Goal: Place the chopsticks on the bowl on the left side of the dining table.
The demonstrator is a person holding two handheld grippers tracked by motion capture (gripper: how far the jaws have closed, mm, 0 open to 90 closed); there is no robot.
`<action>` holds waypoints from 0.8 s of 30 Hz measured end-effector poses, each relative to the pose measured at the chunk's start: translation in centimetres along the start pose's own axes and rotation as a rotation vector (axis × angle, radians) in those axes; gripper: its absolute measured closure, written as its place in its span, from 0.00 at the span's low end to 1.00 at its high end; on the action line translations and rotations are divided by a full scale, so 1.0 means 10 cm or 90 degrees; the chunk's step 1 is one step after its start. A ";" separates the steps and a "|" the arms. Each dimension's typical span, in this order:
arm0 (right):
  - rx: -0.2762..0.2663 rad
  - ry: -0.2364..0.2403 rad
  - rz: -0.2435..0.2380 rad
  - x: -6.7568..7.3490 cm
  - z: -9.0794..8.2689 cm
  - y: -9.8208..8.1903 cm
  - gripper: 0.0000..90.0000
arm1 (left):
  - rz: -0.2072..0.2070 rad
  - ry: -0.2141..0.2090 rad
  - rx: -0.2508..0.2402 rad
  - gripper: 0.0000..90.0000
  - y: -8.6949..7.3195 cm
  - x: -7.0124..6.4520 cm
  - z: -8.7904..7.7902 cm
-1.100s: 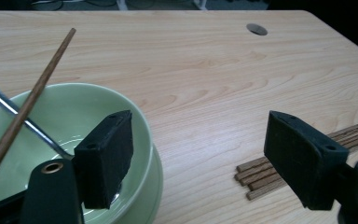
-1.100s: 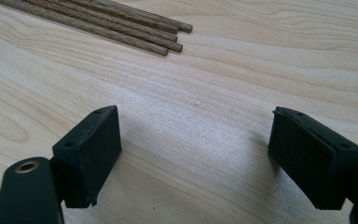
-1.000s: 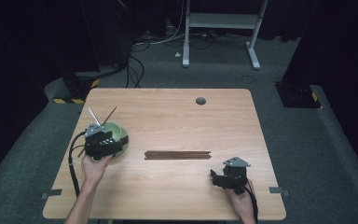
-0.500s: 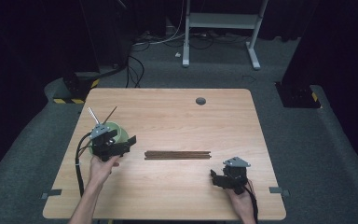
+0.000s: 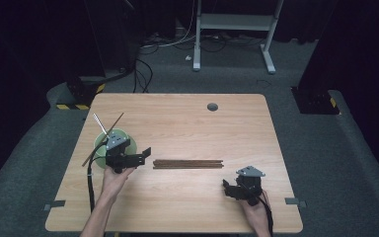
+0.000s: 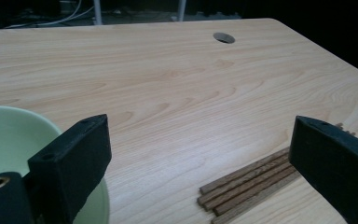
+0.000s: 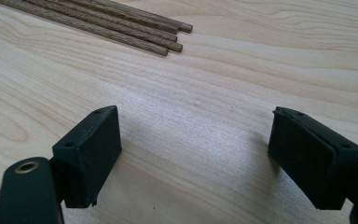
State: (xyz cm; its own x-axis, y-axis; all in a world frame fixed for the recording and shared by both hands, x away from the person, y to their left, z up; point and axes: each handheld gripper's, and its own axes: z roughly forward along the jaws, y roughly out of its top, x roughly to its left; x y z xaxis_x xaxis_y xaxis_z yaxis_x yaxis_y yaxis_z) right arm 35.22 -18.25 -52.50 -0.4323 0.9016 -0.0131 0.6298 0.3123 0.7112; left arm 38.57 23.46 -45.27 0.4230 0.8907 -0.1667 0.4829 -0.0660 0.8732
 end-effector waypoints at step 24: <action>0.001 0.002 0.000 0.00 0.00 0.00 0.18 | 0.013 -0.088 0.016 0.25 0.12 -0.29 0.11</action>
State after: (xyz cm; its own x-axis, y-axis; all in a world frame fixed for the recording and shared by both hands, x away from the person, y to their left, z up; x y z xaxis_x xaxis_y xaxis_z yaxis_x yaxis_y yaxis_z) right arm 35.23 -18.26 -52.49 -0.4342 0.9007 -0.0116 0.6304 0.3130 0.7104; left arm 38.75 20.35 -44.25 0.5343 0.8184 -0.2116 0.4908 -0.0966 0.8659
